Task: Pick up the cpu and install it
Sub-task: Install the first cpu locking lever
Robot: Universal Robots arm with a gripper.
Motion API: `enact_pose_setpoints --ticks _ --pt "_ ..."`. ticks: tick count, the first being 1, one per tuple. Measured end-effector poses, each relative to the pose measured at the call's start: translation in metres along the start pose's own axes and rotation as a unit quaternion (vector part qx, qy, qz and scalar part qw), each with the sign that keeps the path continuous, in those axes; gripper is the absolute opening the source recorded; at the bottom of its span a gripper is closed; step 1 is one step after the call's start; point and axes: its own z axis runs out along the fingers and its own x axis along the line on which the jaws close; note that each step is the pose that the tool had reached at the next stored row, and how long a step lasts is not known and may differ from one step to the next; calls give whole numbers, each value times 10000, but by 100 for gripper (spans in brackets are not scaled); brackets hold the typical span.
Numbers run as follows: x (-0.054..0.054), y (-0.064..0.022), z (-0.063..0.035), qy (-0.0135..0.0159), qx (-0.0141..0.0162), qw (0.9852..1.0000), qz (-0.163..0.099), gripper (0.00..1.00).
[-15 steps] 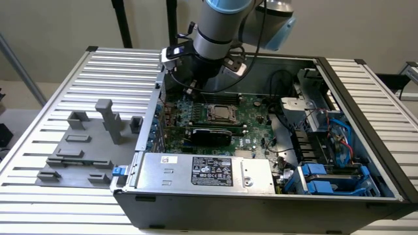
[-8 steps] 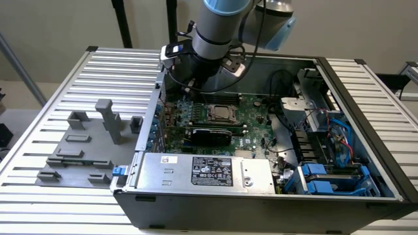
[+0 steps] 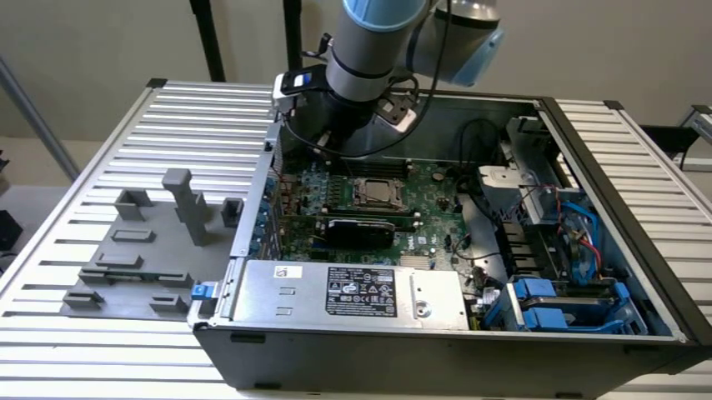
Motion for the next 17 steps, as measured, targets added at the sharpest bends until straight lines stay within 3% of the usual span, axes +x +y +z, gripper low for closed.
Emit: enact_pose_setpoints --ticks 6,16,17 --pt "0 0 -1 167 24 9996 207 11" --pt "6 -10 -34 436 98 9981 435 11" --pt "13 -1 -39 501 117 9975 479 11"
